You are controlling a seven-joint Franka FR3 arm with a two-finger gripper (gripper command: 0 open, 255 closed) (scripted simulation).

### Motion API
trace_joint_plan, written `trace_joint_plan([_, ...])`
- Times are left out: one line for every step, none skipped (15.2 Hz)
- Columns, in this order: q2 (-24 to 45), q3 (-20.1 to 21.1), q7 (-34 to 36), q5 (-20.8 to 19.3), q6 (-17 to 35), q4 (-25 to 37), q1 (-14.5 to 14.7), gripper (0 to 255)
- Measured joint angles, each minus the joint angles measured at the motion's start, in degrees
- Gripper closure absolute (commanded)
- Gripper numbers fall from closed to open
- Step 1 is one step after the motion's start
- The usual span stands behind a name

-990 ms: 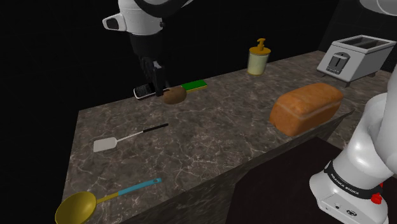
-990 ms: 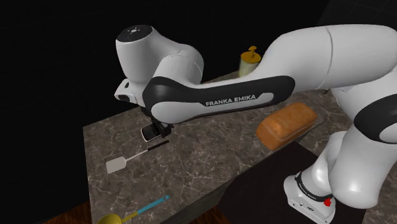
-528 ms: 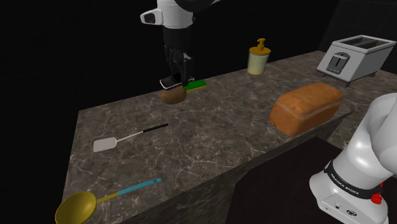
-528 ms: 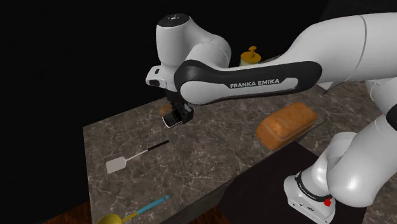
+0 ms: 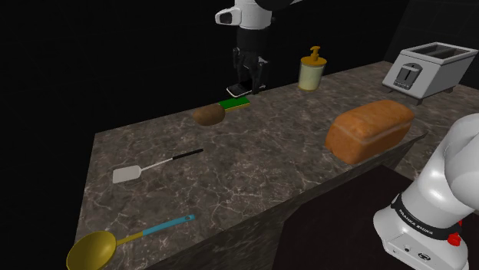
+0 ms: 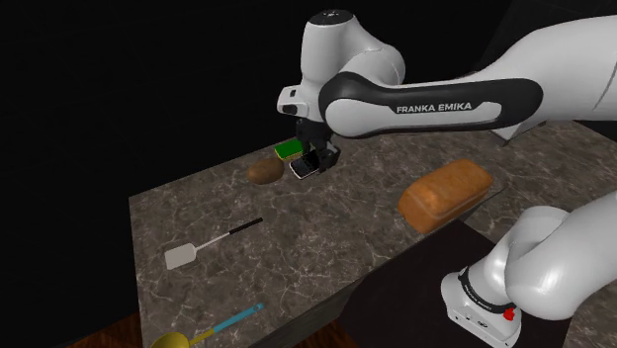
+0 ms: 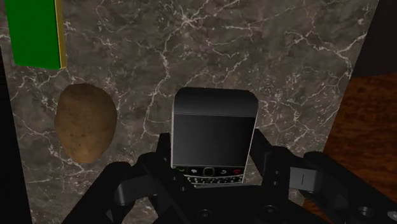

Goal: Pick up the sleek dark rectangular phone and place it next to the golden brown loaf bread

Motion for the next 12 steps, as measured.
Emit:
trace_joint_plan([-0.72, -0.80, -1.41, 0.10, -0.34, -0.40, -0.58, 255])
trace_joint_plan([-1.67, -1.60, -2.81, 0.20, -0.35, -1.33, -1.15, 255])
trace_joint_plan([-2.40, -2.45, -4.27, 0.24, -0.22, -2.20, -1.74, 255])
trace_joint_plan([-3.18, -3.16, -5.50, 0.28, -0.15, -3.09, -2.22, 255])
trace_joint_plan([-4.06, -4.12, -7.07, 0.29, 0.24, -4.36, -2.85, 255])
trace_joint_plan([-4.45, -4.95, -8.43, 0.22, -0.02, -4.53, -3.41, 255])
trace_joint_plan([-5.56, -5.87, -9.92, 0.21, 0.18, -5.85, -3.99, 255])
trace_joint_plan([-6.01, -6.68, -11.25, 0.12, 0.00, -6.15, -4.51, 255])
trace_joint_plan([-6.56, -7.54, -12.59, 0.02, -0.34, -6.39, -5.06, 255])
trace_joint_plan([-6.75, -8.37, -13.90, -0.10, -0.52, -6.42, -5.59, 255])
trace_joint_plan([-7.40, -9.27, -15.31, -0.22, -0.26, -7.36, -6.16, 255])
trace_joint_plan([-7.32, -10.04, -16.52, -0.35, -0.08, -7.46, -6.64, 255])
